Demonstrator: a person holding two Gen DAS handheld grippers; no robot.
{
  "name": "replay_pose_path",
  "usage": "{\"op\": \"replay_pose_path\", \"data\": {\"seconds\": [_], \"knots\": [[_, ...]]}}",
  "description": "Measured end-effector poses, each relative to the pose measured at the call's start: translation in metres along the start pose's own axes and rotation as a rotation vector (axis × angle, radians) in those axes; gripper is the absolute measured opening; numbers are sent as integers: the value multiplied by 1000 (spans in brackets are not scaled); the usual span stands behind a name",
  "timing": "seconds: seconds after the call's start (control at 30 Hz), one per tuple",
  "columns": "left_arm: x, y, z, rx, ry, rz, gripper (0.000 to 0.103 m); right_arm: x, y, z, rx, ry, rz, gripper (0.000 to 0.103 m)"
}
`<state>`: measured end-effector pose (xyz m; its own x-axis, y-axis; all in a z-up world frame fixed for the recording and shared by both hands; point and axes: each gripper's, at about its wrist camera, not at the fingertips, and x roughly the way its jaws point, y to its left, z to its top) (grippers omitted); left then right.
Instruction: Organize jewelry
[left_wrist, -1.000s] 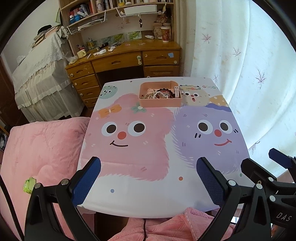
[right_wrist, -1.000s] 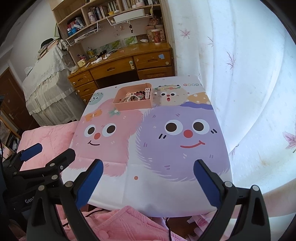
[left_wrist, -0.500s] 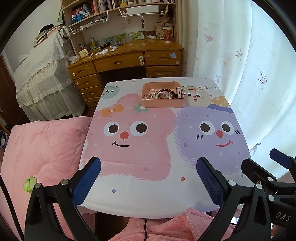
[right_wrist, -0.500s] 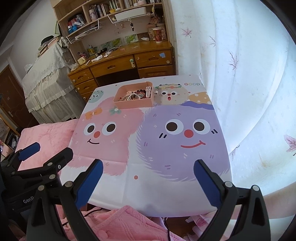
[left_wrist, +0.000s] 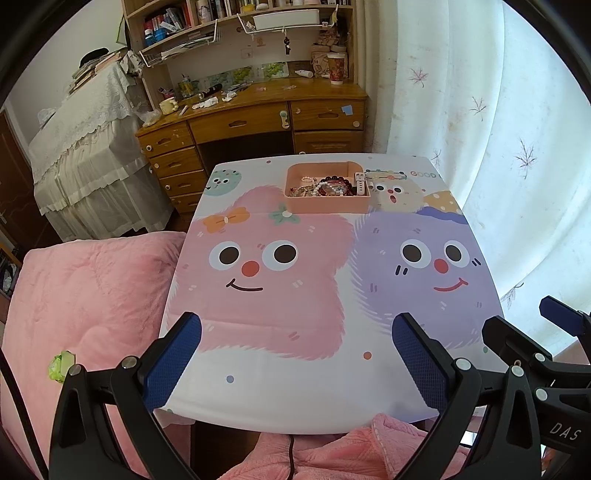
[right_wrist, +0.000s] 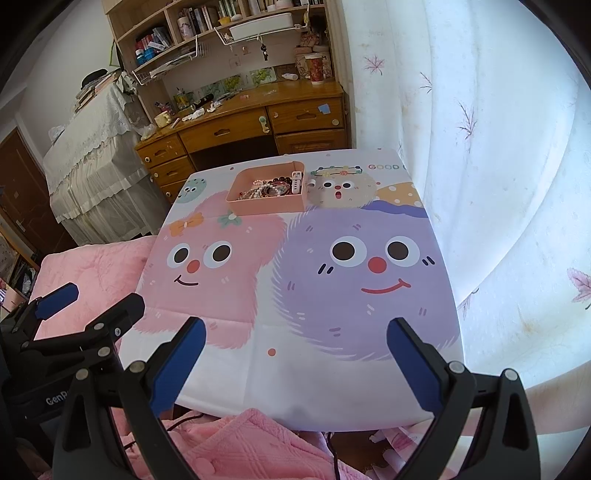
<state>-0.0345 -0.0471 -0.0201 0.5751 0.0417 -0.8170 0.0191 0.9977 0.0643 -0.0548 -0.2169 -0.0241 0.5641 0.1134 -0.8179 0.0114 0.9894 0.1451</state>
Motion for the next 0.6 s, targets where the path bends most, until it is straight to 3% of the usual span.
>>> {"op": "replay_pose_path", "data": {"seconds": [0.6], "knots": [[1,6,-5,-6,4,3,102,3,-3,-8,-7,11,-2,99]]}}
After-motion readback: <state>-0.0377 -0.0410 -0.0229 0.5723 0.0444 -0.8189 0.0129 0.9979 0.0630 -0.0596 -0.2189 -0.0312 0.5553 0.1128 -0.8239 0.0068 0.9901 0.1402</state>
